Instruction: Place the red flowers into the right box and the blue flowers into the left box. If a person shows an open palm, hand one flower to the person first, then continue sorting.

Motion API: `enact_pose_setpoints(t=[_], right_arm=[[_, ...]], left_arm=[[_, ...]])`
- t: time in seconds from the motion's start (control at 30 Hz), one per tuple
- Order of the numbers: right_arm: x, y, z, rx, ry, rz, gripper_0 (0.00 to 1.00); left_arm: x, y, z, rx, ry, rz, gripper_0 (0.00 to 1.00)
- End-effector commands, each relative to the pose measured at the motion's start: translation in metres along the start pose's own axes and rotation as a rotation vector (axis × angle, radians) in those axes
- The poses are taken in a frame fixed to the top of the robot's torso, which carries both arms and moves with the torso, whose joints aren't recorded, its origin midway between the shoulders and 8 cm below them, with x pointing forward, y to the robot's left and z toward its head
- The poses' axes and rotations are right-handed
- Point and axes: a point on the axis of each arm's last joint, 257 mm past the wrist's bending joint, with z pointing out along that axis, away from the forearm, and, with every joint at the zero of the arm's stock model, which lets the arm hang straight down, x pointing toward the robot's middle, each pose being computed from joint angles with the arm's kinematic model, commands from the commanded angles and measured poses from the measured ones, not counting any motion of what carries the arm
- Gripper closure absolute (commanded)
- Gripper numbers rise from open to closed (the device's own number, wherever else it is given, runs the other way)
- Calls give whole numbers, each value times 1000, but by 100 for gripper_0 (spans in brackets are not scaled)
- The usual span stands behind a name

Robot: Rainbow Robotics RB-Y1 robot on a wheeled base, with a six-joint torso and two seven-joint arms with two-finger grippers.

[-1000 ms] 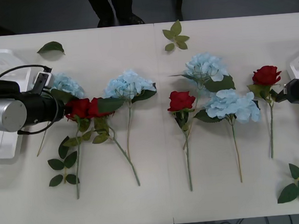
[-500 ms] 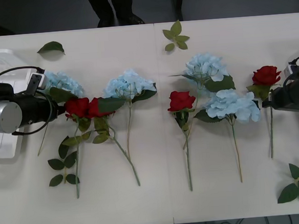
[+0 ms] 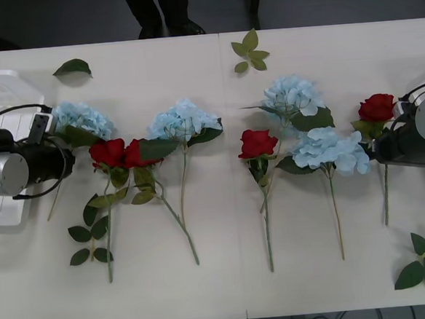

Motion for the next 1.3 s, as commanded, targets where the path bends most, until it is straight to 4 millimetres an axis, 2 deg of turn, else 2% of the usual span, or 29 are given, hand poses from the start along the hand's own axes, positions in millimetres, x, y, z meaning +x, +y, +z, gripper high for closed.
enact_pose_setpoints(t=[0.03, 0.2, 0.3, 0.4, 0.43, 0.57, 0.6, 0.63, 0.73, 0.83, 0.9, 1.03, 1.07, 1.13, 1.3], right_arm=[[-18, 12, -7, -13, -39, 57, 15], [-17, 16, -5, -19, -39, 60, 37], [-15, 19, -4, -19, -37, 58, 43], [-14, 19, -3, -20, -37, 62, 51], [-14, 20, -3, -21, -38, 62, 54], [-12, 21, -1, -21, -36, 61, 56], [-13, 21, -1, -20, -39, 61, 62], [-12, 22, 0, -22, -37, 62, 72], [-11, 21, 0, -22, -35, 65, 85], [-11, 21, 0, -22, -35, 65, 100], [-10, 20, 0, -22, -36, 68, 100], [-16, 17, -4, -21, -45, 69, 100], [-17, 15, -6, -19, -48, 67, 100], [-29, 7, -23, -5, -67, 54, 100], [-51, -10, -77, 40, -98, 12, 100]], left_arm=[[-2, -5, 1, 3, -10, 33, 100], [-2, -16, 3, 21, -11, 28, 100], [-9, -29, 0, 46, -6, 33, 100], [-28, -47, -11, 77, -7, 46, 100], [-40, -54, -19, 92, -11, 31, 100], [-73, -59, -42, 97, -13, 11, 100], [-82, -55, -49, 95, -15, 6, 100], [-91, -47, -57, 85, -18, -5, 100], [-107, -22, -75, 63, -26, -42, 100], [-122, 25, -100, 9, -37, -105, 100], [-126, 48, -111, -21, -48, -129, 100], [-131, 117, -142, -152, -78, -155, 100], [-130, 127, -147, -174, -78, -154, 100], [-127, 161, -162, -247, -84, -167, 100], [-118, 217, -190, -388, -93, -190, 100]])
